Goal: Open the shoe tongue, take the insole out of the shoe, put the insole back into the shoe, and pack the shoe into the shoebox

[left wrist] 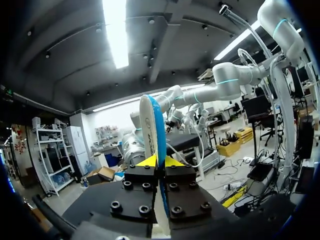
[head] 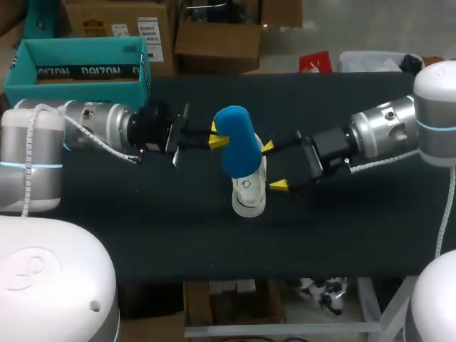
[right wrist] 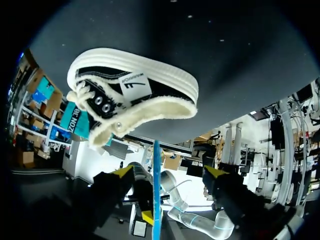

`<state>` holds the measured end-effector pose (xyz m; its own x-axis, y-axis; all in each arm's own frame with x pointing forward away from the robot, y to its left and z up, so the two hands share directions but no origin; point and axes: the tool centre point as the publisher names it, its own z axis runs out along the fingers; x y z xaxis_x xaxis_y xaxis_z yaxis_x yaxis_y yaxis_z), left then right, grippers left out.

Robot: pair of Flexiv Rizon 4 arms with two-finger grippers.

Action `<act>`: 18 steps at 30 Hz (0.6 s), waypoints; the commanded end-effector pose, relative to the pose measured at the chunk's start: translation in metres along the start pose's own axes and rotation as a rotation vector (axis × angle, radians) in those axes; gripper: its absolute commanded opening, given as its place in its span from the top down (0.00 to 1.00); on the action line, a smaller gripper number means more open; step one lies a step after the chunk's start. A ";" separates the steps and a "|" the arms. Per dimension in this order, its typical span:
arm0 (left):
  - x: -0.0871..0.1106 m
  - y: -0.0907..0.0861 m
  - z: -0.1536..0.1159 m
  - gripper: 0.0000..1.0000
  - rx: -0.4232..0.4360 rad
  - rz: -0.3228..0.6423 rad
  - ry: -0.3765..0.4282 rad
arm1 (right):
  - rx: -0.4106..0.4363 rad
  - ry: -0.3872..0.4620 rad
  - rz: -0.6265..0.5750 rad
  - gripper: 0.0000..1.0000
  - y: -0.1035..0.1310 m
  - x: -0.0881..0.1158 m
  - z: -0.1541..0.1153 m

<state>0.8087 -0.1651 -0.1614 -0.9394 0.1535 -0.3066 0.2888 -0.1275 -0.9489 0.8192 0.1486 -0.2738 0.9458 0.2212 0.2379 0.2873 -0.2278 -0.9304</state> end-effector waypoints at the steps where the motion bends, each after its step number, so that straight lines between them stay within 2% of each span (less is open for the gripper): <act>1: -0.007 0.025 0.009 1.00 0.063 0.021 0.011 | 0.065 -0.004 -0.001 0.15 0.003 0.001 0.003; 5: -0.005 0.033 0.014 1.00 0.082 0.030 0.019 | 0.086 0.004 0.003 0.29 0.006 -0.001 0.005; 6: -0.005 0.035 0.016 1.00 0.083 0.030 0.020 | 0.089 0.006 0.006 0.39 0.006 -0.001 0.005; 7: -0.004 0.036 0.017 1.00 0.082 0.033 0.024 | 0.095 0.007 0.004 0.43 0.007 -0.001 0.005; 8: -0.004 0.037 0.018 1.00 0.081 0.034 0.030 | 0.096 0.008 0.004 0.52 0.007 -0.001 0.004; 10: -0.002 0.039 0.020 1.00 0.081 0.034 0.038 | 0.097 0.010 0.006 0.56 0.008 -0.001 0.004; 14: -0.001 0.041 0.022 1.00 0.082 0.034 0.044 | 0.103 0.016 0.009 0.75 0.011 -0.002 0.001; 15: -0.001 0.041 0.022 1.00 0.083 0.034 0.045 | 0.102 0.018 0.012 0.86 0.012 -0.002 0.000; 18: -0.001 0.041 0.023 1.00 0.084 0.031 0.047 | 0.103 0.020 0.012 1.00 0.012 -0.003 -0.001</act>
<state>0.8155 -0.1920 -0.1949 -0.9204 0.1929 -0.3401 0.3030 -0.1977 -0.9322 0.8196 0.1473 -0.2840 0.9524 0.1985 0.2314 0.2621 -0.1456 -0.9540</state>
